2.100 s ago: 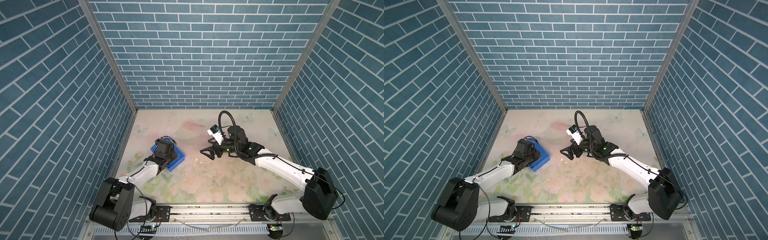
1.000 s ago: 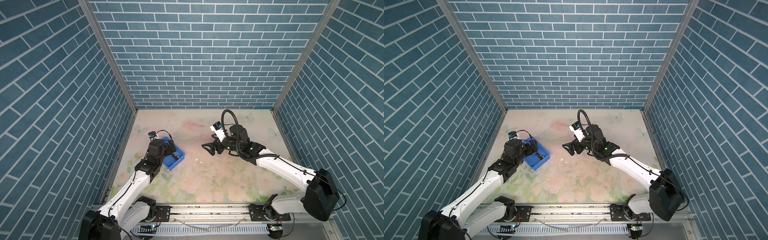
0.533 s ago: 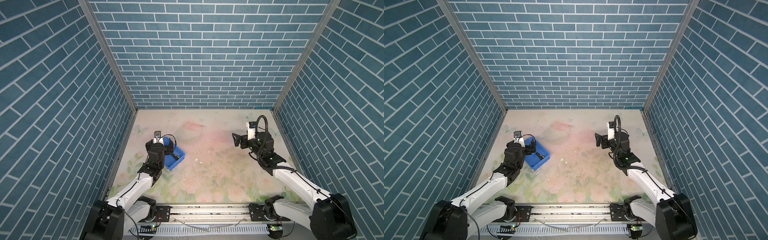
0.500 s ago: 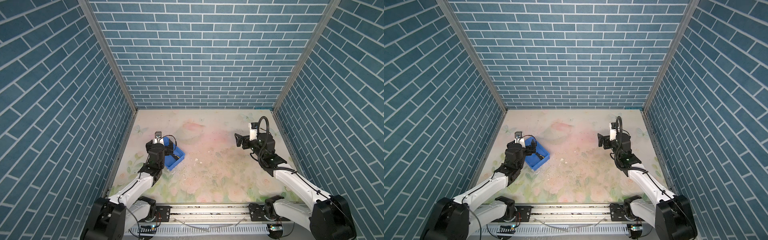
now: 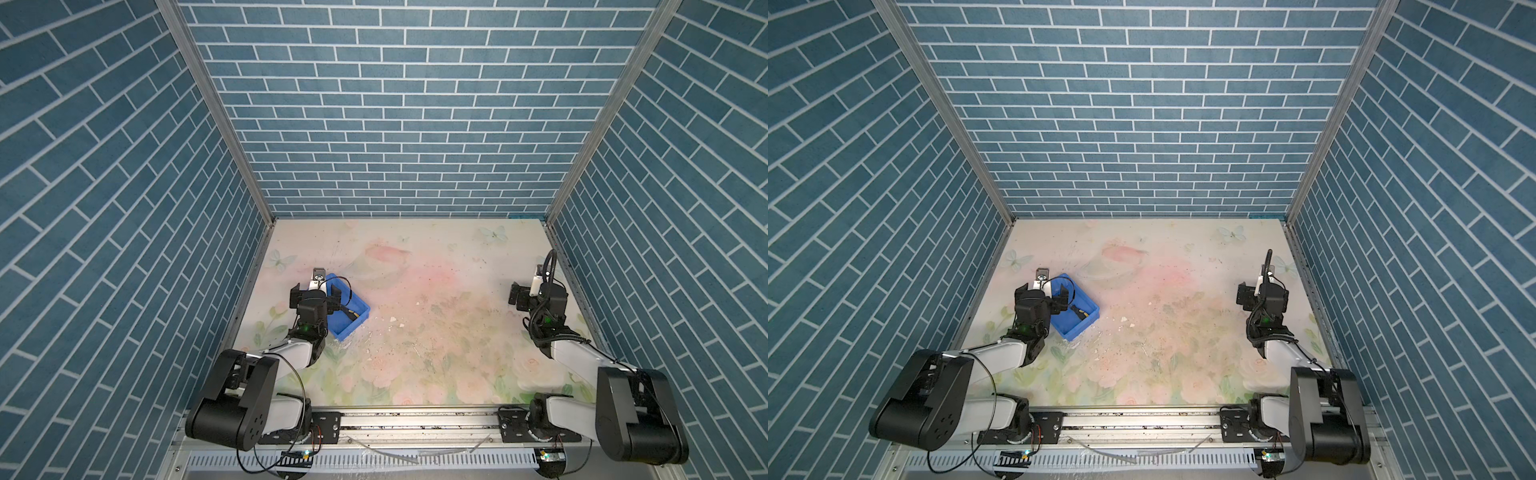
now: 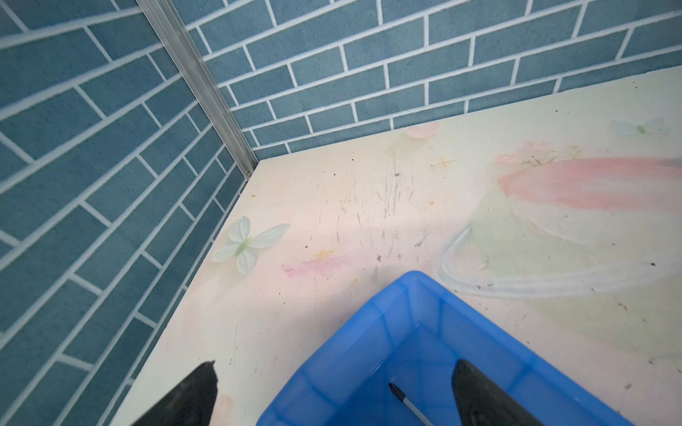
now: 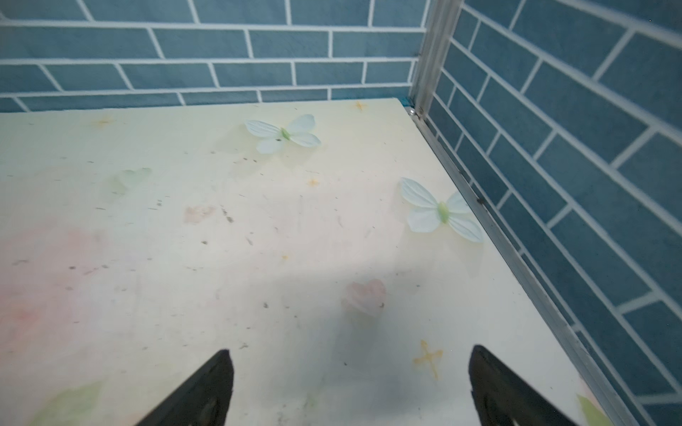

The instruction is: Put the screwdriver in the bin

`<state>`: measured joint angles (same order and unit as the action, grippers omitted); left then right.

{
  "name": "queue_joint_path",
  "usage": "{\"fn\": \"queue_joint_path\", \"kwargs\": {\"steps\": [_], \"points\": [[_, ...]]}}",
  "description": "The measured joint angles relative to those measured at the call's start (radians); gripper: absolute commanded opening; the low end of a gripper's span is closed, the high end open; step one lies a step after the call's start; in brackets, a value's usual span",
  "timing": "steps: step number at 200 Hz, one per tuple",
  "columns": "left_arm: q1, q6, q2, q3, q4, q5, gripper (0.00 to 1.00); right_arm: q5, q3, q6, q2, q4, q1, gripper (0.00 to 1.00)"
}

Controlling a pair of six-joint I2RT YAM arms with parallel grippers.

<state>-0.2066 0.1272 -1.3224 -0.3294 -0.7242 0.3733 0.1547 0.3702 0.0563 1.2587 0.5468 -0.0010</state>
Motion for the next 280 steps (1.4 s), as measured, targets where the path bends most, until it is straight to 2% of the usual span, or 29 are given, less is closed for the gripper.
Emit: {"fn": "queue_joint_path", "kwargs": {"steps": [38, 64, 109, 143, 280], "points": [[0.028, -0.016, 0.020, -0.038, 0.077, -0.010, 1.00, -0.031, -0.005, 0.022, 0.145, 0.174, -0.053, 0.98], [0.053, -0.026, 0.010, -0.031, 0.042, -0.052, 1.00, -0.058, -0.020, 0.034, 0.253, 0.312, -0.066, 0.99], [0.108, -0.034, -0.182, -0.029, -0.138, -0.113, 1.00, -0.091, -0.034, 0.044, 0.269, 0.390, -0.078, 0.98], [0.136, -0.058, -0.214, -0.022, -0.167, -0.130, 1.00, -0.099, -0.034, 0.044, 0.269, 0.398, -0.078, 0.98], [0.137, -0.070, -0.214, -0.026, -0.179, -0.150, 1.00, -0.107, -0.032, 0.044, 0.269, 0.352, -0.079, 0.95]]}}
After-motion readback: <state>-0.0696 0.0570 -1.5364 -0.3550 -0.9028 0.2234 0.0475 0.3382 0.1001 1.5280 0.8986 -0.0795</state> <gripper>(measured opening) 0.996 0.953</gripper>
